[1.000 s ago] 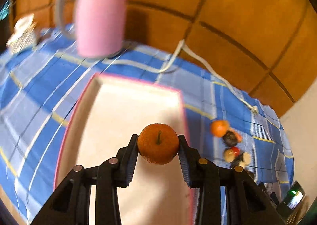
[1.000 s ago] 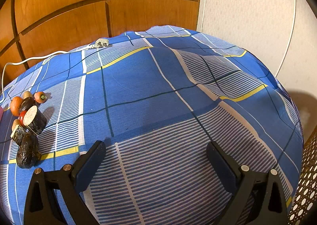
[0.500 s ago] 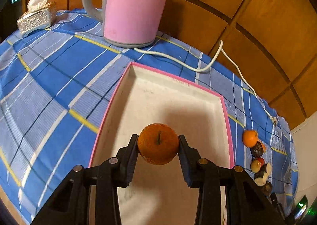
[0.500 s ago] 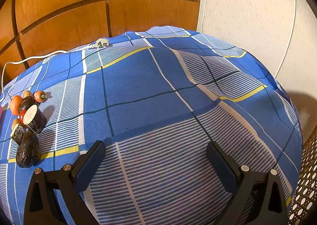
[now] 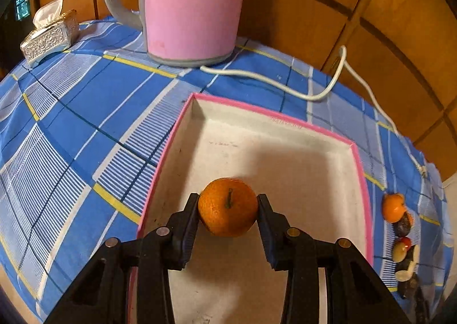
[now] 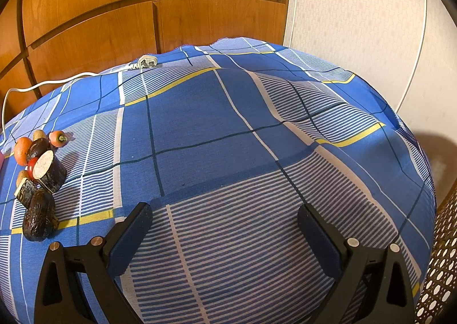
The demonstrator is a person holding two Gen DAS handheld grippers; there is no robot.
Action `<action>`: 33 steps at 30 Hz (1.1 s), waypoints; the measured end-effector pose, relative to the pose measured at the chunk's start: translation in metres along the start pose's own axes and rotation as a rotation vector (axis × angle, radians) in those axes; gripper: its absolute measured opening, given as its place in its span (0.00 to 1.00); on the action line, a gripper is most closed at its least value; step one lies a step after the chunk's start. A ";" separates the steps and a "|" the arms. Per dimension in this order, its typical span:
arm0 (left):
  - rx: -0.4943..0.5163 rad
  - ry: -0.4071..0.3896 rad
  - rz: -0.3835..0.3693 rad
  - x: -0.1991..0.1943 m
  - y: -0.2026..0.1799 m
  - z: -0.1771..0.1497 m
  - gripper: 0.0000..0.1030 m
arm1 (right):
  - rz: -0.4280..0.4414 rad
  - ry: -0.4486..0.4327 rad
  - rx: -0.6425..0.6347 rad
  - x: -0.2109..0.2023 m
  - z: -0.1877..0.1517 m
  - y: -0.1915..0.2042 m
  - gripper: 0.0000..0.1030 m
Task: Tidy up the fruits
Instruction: 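Carry the mandarin with the left tool into the tray and release, then reach the right tool to the pile and grasp the dark round fruit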
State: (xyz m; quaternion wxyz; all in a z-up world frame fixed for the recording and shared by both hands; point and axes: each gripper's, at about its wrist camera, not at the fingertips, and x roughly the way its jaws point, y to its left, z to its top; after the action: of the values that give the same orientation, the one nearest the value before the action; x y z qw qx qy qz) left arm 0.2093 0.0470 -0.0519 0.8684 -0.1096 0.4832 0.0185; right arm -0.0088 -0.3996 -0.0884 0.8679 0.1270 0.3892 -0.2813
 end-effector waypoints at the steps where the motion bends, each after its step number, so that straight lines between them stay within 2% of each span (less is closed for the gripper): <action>1: 0.007 -0.011 -0.003 -0.001 -0.001 -0.001 0.49 | 0.000 0.000 0.000 0.000 0.000 0.000 1.00; 2: 0.012 -0.019 -0.003 -0.003 -0.003 -0.001 0.58 | 0.000 0.000 0.000 0.000 0.000 0.000 1.00; 10: 0.062 -0.102 -0.032 -0.039 -0.010 -0.016 0.61 | -0.001 0.000 0.001 0.000 0.000 0.000 1.00; 15: 0.076 -0.121 -0.078 -0.066 -0.010 -0.046 0.63 | -0.002 0.001 0.000 -0.001 -0.001 0.001 1.00; 23: -0.077 -0.149 -0.056 -0.102 0.034 -0.094 0.65 | -0.005 0.014 -0.005 0.000 0.000 0.001 1.00; 27: -0.101 -0.149 -0.031 -0.109 0.054 -0.106 0.66 | -0.015 0.025 -0.025 -0.002 0.003 0.005 0.96; 29: -0.116 -0.144 -0.013 -0.110 0.063 -0.112 0.66 | 0.020 0.044 -0.042 -0.006 0.007 0.011 0.86; 33: -0.183 -0.127 0.001 -0.108 0.080 -0.124 0.66 | 0.165 0.019 -0.115 -0.027 0.010 0.035 0.82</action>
State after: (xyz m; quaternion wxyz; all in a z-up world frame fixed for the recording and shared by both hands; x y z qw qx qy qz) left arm 0.0371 0.1072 -0.0382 0.8837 -0.1866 0.4235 0.0699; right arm 0.0036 -0.3649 -0.0612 0.8903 0.1112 0.4011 -0.1849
